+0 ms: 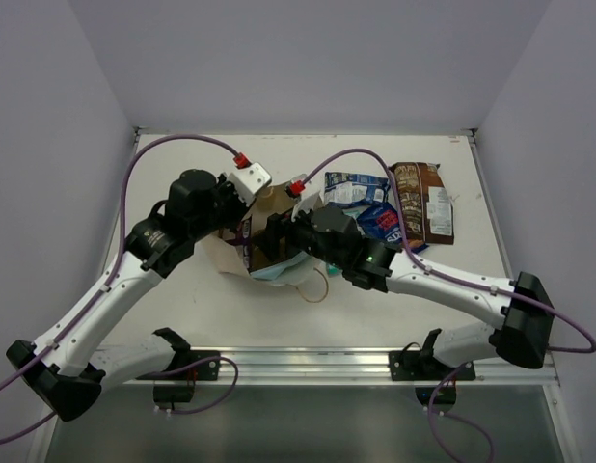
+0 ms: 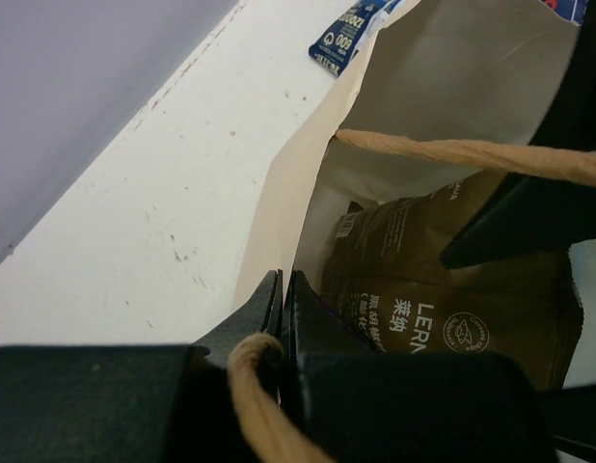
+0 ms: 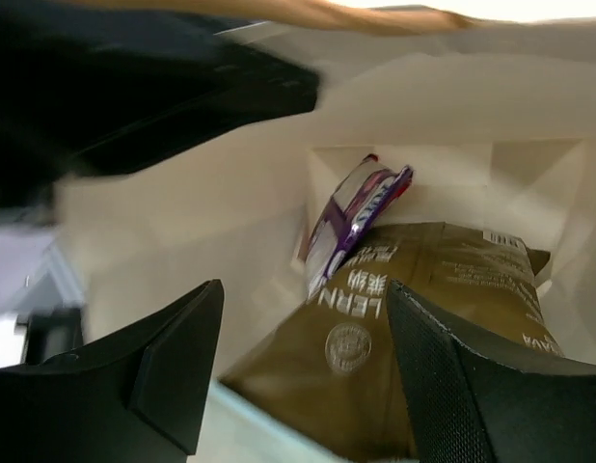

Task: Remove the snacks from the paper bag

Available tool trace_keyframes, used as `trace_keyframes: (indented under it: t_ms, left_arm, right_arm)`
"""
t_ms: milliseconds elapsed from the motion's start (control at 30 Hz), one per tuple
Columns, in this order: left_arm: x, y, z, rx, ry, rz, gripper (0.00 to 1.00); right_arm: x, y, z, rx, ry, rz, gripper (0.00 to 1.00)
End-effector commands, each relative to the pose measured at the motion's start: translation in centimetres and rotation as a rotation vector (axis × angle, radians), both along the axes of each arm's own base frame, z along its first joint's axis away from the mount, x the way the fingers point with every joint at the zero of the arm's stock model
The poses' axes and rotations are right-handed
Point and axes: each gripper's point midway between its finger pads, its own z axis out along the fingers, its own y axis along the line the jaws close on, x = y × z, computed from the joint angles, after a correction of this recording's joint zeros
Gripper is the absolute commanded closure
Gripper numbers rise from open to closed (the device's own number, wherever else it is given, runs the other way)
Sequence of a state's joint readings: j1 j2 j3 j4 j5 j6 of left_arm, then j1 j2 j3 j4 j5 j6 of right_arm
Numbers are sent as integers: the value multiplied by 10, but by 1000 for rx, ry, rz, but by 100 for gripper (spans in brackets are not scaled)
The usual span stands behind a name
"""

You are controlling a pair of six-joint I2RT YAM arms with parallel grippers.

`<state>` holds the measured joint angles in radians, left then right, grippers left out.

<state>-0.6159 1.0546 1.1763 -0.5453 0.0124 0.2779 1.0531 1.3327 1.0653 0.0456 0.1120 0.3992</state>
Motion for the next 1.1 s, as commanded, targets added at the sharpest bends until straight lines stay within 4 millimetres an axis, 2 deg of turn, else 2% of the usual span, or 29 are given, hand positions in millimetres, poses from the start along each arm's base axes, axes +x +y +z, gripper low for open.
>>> trace_keyframes:
  t_ms: [0, 67, 100, 233, 300, 467, 633, 833, 967, 1067]
  left_arm:
    - [-1, -5, 34, -131, -40, 32, 100]
    - [2, -3, 39, -153, -51, 63, 100]
    - [2, -4, 39, -163, -46, 67, 100]
    - [0, -3, 42, -180, -44, 79, 100]
    - [-3, -2, 44, -193, -48, 81, 100]
    - [-3, -4, 52, -218, -62, 77, 100]
    - [-5, -8, 58, -240, -61, 61, 100]
    - [-7, -12, 54, -251, -40, 53, 100]
    - [-12, -17, 54, -262, -32, 22, 100]
    - [-12, -16, 53, -261, -33, 28, 100]
  right_arm:
    - [28, 11, 26, 208, 57, -178, 29]
    - [33, 17, 21, 251, 77, -199, 29]
    - [36, 22, 4, 240, 103, -208, 30]
    - [44, 35, -21, 241, 150, -233, 31]
    - [47, 40, -26, 247, 147, -238, 32]
    - [54, 51, -60, 200, 186, -260, 34]
    - [61, 54, -79, 169, 213, -300, 36]
    - [66, 70, -103, 135, 246, -286, 37]
    - [67, 74, -116, 115, 258, -293, 45]
    - [70, 71, -120, 109, 262, -315, 63]
